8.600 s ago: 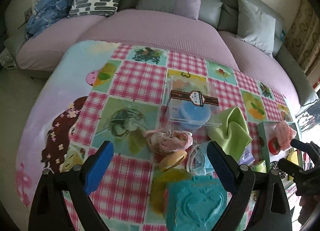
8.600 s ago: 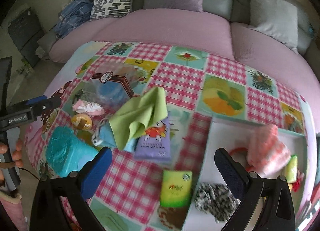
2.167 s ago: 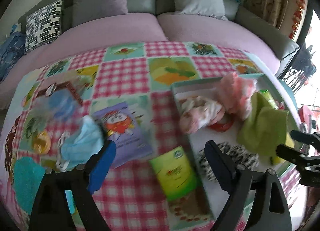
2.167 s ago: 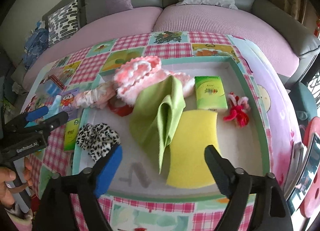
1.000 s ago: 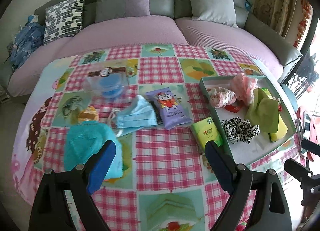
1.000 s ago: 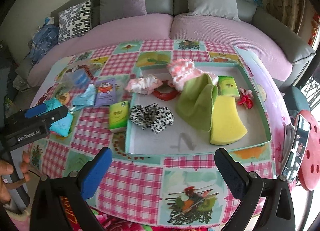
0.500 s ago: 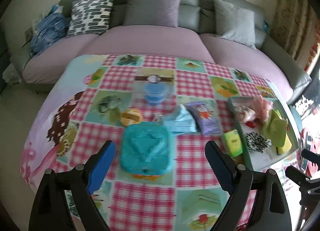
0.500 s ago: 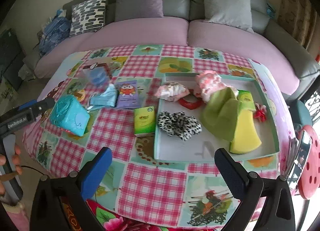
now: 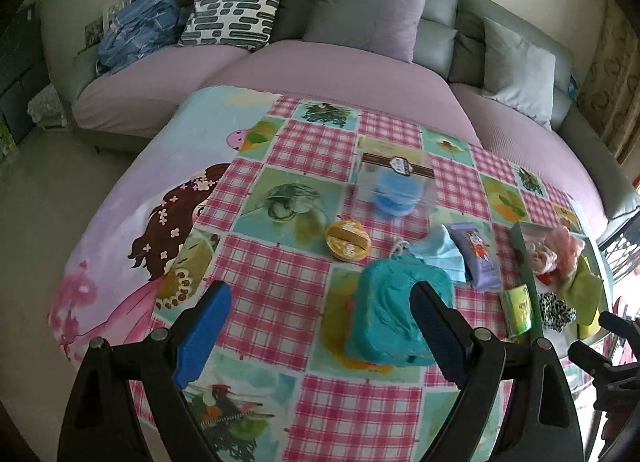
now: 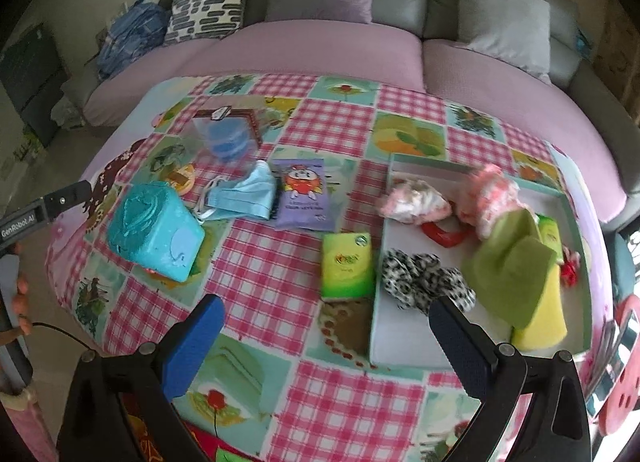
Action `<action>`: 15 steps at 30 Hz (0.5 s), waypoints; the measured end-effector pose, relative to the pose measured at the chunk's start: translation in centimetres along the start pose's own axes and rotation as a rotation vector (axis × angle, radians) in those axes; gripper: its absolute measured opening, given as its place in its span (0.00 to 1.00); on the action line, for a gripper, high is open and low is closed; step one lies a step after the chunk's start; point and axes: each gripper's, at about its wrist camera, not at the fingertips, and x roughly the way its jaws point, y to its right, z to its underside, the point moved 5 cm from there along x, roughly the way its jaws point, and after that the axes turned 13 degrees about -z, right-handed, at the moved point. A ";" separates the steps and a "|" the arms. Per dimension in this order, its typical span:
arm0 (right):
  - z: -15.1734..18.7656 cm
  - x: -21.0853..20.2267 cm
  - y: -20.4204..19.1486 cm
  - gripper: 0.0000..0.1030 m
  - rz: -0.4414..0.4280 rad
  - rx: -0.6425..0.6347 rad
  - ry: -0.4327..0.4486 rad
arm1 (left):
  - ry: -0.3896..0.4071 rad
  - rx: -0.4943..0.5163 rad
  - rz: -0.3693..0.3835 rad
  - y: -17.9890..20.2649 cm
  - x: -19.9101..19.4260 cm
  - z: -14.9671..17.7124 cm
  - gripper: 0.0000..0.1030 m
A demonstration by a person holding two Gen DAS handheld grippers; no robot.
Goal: Organize soft objects
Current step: 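Move both open tools back toward the pile of items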
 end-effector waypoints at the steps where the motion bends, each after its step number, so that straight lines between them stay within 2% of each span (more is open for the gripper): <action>1: -0.2 0.3 -0.2 1.00 -0.001 -0.006 -0.003 | 0.001 -0.004 0.003 -0.3 0.3 -0.2 0.88; 6: -1.8 2.2 -0.7 1.00 -0.011 -0.028 -0.017 | 0.001 -0.034 0.043 -1.2 2.1 -1.4 0.88; 9: -2.9 3.3 -0.7 1.00 -0.019 -0.035 -0.018 | 0.008 -0.020 0.024 -1.4 3.6 -2.5 0.89; 15: -5.5 5.9 -0.1 1.00 -0.034 -0.028 -0.023 | -0.030 0.014 0.048 -1.1 6.7 -4.1 0.89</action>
